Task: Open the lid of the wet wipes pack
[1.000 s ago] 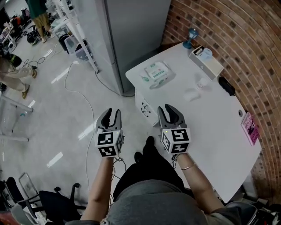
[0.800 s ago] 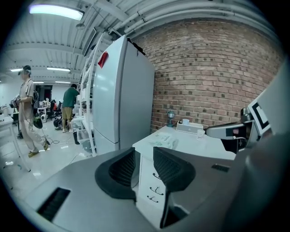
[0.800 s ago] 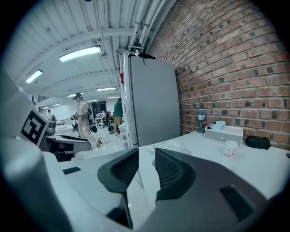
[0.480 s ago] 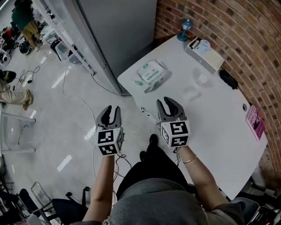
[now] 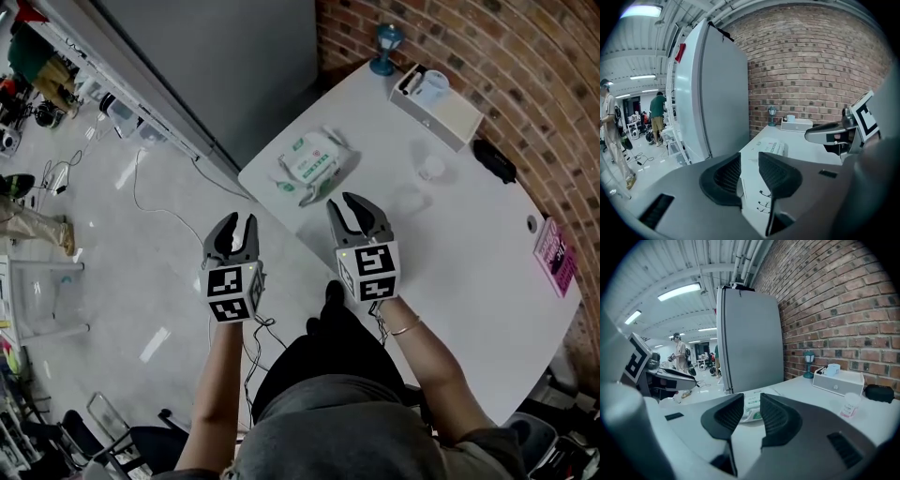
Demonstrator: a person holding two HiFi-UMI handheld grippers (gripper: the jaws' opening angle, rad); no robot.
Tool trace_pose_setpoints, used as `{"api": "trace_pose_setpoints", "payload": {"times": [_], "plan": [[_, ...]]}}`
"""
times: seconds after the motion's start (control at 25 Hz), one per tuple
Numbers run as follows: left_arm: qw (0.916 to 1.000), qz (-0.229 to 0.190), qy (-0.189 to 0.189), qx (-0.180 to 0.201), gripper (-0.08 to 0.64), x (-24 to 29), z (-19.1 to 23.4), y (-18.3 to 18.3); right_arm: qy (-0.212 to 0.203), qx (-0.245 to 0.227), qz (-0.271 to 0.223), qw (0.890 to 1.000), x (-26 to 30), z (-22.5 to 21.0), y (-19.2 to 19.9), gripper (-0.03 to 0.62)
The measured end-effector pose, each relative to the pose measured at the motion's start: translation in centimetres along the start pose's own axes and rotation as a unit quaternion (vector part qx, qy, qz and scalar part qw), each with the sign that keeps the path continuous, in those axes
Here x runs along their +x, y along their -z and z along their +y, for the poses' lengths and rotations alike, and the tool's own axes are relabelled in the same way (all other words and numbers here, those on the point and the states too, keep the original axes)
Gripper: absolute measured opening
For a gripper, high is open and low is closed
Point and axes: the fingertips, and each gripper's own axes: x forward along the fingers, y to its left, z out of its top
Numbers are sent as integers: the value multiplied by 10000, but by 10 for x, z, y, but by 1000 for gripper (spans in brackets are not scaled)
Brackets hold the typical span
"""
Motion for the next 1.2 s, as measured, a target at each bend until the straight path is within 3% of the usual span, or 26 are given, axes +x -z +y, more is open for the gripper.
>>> {"api": "trace_pose_setpoints", "payload": {"times": [0.6, 1.2], "plan": [[9960, 192, 239, 840, 124, 54, -26, -48, -260, 166, 71, 9995, 31, -14, 3, 118], [9825, 503, 1112, 1405, 124, 109, -54, -50, -123, -27, 507, 9986, 64, -14, 32, 138]]}}
